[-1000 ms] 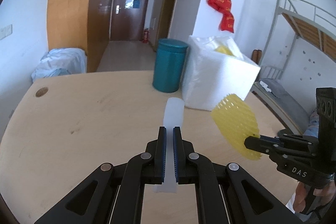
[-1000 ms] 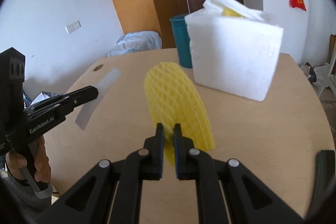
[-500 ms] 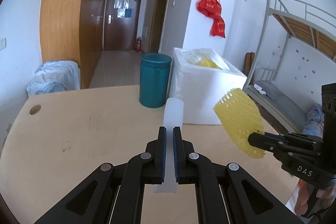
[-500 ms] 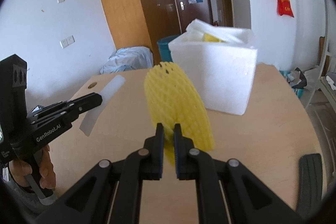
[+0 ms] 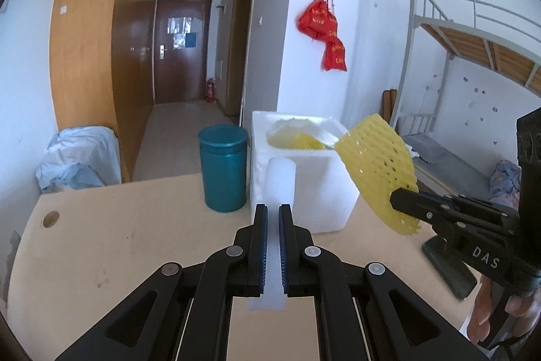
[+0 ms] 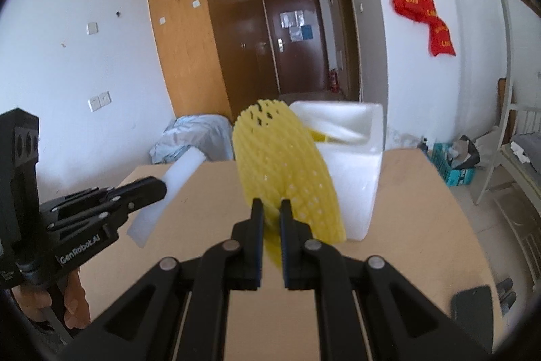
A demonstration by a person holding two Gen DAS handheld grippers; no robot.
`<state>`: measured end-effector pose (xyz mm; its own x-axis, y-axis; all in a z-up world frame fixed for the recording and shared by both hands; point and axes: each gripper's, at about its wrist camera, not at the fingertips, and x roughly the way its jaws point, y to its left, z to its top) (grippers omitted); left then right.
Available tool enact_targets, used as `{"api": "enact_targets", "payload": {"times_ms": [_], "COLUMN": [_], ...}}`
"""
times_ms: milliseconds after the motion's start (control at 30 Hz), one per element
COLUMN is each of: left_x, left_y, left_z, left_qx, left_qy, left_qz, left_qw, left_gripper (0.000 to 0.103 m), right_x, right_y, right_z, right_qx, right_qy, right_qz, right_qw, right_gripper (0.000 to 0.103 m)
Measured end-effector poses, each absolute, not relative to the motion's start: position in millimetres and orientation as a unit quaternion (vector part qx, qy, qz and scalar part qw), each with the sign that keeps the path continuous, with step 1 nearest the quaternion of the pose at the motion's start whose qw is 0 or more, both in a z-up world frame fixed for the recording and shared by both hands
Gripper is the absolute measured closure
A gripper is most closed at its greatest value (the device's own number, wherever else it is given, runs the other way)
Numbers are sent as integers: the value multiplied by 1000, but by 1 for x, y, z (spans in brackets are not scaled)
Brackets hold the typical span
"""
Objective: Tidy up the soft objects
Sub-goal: 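Carry the foam strip and yellow net over the white foam box with both tools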
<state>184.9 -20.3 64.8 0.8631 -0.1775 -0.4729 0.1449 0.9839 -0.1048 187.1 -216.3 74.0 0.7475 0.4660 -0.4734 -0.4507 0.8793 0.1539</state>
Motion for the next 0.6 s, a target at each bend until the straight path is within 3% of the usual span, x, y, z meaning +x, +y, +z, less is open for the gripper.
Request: {"api": "enact_targets", "payload": {"times_ms": [600], "left_x": [238], "left_y": [-26], "left_z": [89], "left_qx": [-44], "left_qy": [226], "left_qz": [-114], "left_qw": [966], "left_gripper": [96], "right_x": [226], "right_y": [-215], "right_z": [85], "right_qx": [15], "right_qy": [247], "right_qz": [220], "right_qw": [944], "right_gripper": [92]}}
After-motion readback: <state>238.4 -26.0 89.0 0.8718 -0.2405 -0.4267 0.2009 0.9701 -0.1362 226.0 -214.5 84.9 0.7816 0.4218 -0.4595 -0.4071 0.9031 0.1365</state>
